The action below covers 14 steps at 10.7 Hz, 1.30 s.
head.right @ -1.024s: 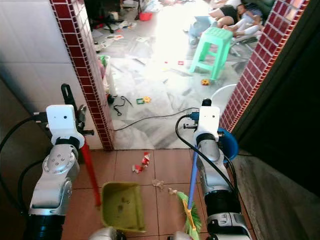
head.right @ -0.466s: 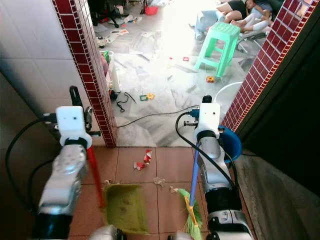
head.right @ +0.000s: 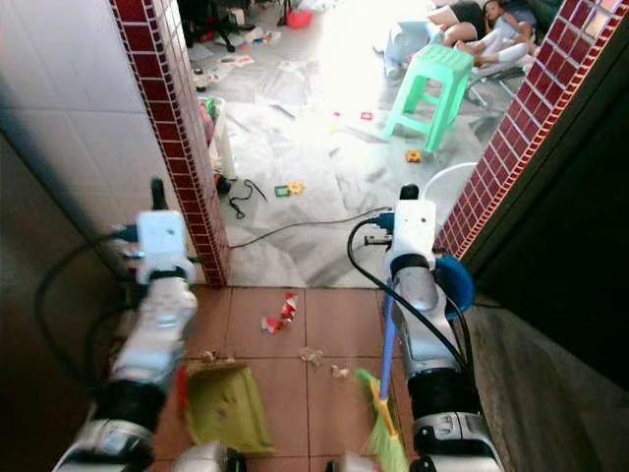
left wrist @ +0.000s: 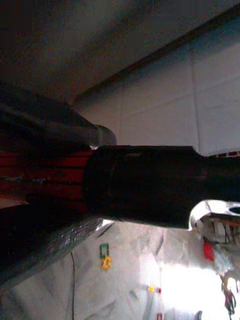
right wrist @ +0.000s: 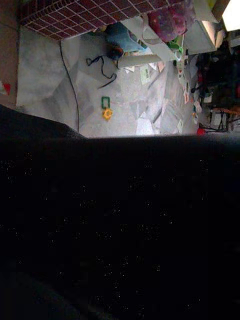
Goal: Sweep floor
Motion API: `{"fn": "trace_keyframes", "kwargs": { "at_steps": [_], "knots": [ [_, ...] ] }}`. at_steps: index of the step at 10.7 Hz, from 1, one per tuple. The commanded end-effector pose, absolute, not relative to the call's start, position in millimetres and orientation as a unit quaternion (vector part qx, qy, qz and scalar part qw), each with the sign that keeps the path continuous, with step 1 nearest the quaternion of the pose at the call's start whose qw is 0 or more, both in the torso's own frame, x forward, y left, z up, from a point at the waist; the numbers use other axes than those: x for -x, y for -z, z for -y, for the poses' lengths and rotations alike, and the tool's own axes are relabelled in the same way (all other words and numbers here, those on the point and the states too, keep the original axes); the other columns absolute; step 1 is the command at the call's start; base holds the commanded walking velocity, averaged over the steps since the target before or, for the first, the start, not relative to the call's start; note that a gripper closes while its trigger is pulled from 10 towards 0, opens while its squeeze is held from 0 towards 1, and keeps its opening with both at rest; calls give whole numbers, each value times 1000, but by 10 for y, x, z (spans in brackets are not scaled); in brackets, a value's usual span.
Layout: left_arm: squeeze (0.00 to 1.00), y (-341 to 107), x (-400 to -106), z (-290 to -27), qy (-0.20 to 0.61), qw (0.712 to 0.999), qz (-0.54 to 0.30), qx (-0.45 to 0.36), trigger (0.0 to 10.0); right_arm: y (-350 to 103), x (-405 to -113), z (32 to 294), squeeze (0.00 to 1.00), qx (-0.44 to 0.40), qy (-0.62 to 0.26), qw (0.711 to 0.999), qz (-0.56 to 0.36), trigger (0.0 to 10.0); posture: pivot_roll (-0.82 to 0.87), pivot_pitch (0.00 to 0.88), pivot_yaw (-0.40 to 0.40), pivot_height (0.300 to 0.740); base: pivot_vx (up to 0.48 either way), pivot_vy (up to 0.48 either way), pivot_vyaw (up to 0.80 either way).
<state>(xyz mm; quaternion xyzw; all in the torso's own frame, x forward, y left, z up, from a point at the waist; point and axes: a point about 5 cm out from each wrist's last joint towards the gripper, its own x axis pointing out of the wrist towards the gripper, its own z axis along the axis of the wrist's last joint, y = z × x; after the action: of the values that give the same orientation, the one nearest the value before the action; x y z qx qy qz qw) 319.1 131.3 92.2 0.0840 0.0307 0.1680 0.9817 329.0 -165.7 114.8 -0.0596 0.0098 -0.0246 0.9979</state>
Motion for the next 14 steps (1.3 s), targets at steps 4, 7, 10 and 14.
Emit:
{"fn": "trace_keyframes", "kwargs": {
  "at_steps": [4,7,10,14],
  "knots": [
    [0,-789,-3308,-1183,-150,987,-38,-44,10000,-1348,-3308,1640,0,56,21,997,39,10000,-80,0,-31,740,0,0,0],
    [0,-744,-3355,-1139,-158,986,-43,-35,10000,-1496,-3423,1596,0,69,-9,995,69,10000,-75,0,-40,740,0,0,0],
    [0,-677,-3364,-1088,-147,986,-65,-31,10000,-1667,-3500,1439,0,71,-59,989,114,10000,-81,0,-40,740,0,0,0],
    [0,-621,-3361,-1119,-161,983,-80,-47,10000,-1610,-3482,1046,0,31,-176,976,121,10000,-76,0,-44,740,0,0,0]
  ]
}}
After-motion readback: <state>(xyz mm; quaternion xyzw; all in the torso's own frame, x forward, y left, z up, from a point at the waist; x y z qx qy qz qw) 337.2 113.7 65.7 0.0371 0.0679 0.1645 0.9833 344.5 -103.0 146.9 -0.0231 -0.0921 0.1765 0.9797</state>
